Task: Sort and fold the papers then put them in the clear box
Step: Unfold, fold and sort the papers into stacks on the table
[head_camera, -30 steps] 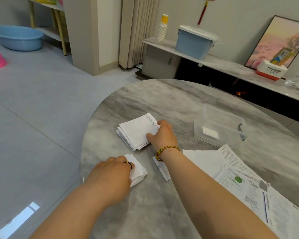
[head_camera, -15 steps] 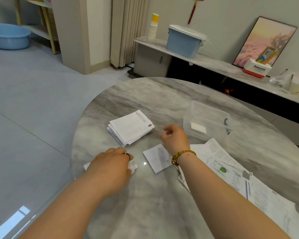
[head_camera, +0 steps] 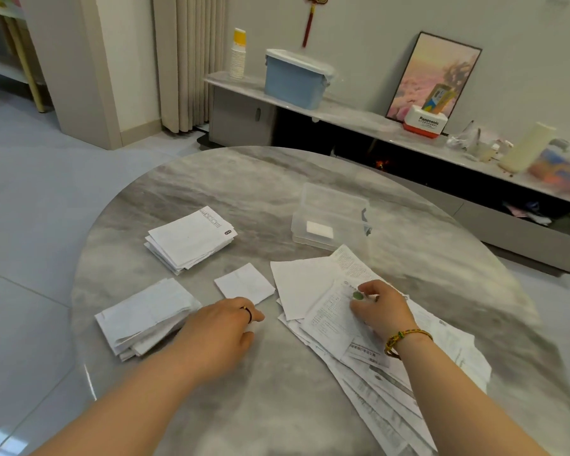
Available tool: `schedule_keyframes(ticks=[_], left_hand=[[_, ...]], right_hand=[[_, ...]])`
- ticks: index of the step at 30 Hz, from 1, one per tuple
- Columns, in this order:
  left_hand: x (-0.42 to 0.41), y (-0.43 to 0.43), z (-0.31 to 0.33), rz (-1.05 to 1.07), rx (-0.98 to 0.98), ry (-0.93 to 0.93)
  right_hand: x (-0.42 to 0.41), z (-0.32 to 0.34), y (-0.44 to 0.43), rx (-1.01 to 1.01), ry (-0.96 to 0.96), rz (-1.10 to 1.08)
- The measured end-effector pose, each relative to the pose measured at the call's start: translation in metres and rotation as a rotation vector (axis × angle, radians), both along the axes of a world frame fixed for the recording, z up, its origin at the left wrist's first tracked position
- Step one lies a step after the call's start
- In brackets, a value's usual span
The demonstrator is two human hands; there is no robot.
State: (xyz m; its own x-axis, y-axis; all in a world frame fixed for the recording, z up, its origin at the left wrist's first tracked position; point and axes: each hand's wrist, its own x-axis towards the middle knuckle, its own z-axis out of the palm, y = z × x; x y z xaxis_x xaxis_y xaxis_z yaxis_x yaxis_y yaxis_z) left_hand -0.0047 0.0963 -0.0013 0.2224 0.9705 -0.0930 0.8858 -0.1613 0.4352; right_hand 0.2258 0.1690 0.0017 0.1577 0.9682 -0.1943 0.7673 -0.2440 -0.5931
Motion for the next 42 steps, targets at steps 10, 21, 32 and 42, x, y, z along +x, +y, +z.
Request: schedule_keyframes(ticks=[10, 21, 32, 42], left_hand=[[0.014, 0.000, -0.018, -0.084, -0.066, 0.176], [0.017, 0.001, -0.016, -0.059, -0.013, 0.192], [0.025, 0.001, -0.010, 0.122, 0.038, -0.360], [0.046, -0.018, 0.015, 0.156, -0.354, -0.897]], right_hand=[[0.009, -0.011, -0.011, -0.018, -0.172, 0.090], [0.005, -0.015, -0.008, 0.068, -0.165, 0.059], [0.005, 0.017, -0.029, 0.255, 0.146, 0.062], [-0.014, 0.039, -0.081, 0.054, 0.673, 0.141]])
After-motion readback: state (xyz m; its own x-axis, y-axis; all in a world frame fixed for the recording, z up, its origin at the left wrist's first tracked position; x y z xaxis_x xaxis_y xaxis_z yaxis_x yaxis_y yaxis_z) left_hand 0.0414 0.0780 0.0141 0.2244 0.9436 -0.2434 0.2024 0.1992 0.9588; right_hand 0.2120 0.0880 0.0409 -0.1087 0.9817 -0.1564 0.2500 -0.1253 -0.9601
